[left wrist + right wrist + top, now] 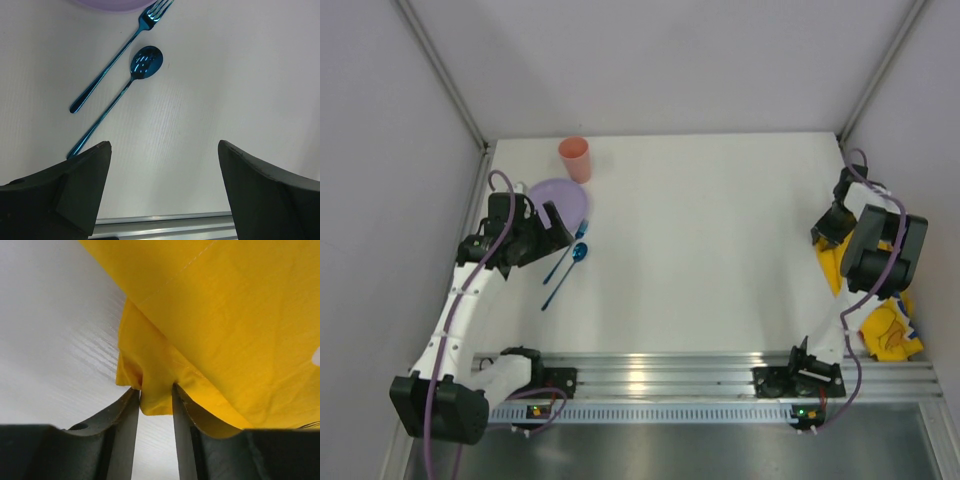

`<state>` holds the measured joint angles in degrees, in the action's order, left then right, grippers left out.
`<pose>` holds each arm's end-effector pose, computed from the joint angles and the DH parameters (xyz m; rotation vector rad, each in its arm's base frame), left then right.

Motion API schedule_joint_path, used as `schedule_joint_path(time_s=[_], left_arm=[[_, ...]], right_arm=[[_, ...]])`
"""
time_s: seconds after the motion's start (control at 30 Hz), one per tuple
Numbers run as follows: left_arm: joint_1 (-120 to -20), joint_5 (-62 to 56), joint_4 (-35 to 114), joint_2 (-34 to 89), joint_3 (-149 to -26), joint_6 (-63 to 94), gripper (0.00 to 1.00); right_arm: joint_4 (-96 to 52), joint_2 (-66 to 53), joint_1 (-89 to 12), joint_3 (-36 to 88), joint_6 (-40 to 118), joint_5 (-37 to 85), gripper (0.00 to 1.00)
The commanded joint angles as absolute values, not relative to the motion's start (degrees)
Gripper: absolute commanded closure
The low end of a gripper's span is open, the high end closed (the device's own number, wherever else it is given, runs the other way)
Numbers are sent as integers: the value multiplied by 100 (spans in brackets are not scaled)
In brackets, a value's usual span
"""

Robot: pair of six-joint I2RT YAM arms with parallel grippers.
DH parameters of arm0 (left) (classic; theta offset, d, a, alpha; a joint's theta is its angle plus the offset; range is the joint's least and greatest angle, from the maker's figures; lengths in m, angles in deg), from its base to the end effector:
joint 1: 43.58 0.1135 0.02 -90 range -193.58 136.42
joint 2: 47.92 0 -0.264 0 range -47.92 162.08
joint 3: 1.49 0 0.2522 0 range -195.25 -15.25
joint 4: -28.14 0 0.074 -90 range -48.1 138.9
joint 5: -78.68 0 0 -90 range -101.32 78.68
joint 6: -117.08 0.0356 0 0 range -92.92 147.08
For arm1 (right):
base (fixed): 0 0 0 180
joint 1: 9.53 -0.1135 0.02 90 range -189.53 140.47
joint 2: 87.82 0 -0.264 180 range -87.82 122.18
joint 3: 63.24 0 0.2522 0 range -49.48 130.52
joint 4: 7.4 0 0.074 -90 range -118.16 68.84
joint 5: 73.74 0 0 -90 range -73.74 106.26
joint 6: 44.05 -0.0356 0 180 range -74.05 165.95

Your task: Set the dinner table for one person

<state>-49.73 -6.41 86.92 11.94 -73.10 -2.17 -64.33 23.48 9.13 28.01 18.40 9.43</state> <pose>0.2074 -0.0254 0.3131 -0.4452 2.3830 -0.3891 0.3563 -0.1248 0.1665 1.1571 2.6619 -0.1470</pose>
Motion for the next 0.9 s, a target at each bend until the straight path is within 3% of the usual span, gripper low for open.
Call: schedule_joint_path(time_s=[0.0,0.1,0.13,0.3,0.53,0.63,0.87], left_arm=[[-4991,-657,8603,1211,-7352,-315,7],[-4991,-649,8559,1246,-7379,-333,7],[-4991,-649,8541,1281,-7387,-333,7],[-4991,-543,8392,1387,-7414,-350,7],[-5035,-306,8146,1773,-7510,-394,9],[-5131,-297,8066,1896,-7581,-412,9],[-5421,-341,8005,2107,-7739,-421,10]], right_arm=[[-6238,2634,963,2936,1967,852,69],[-6238,2687,963,2822,1985,878,88],[-6246,2670,954,2787,1994,887,100],[-6229,2354,621,2532,1854,1352,100],[-5861,1704,-906,2207,800,2808,100],[-5151,1738,-1671,2092,-138,3363,100],[-3894,2283,-2420,1960,-1781,3989,100]])
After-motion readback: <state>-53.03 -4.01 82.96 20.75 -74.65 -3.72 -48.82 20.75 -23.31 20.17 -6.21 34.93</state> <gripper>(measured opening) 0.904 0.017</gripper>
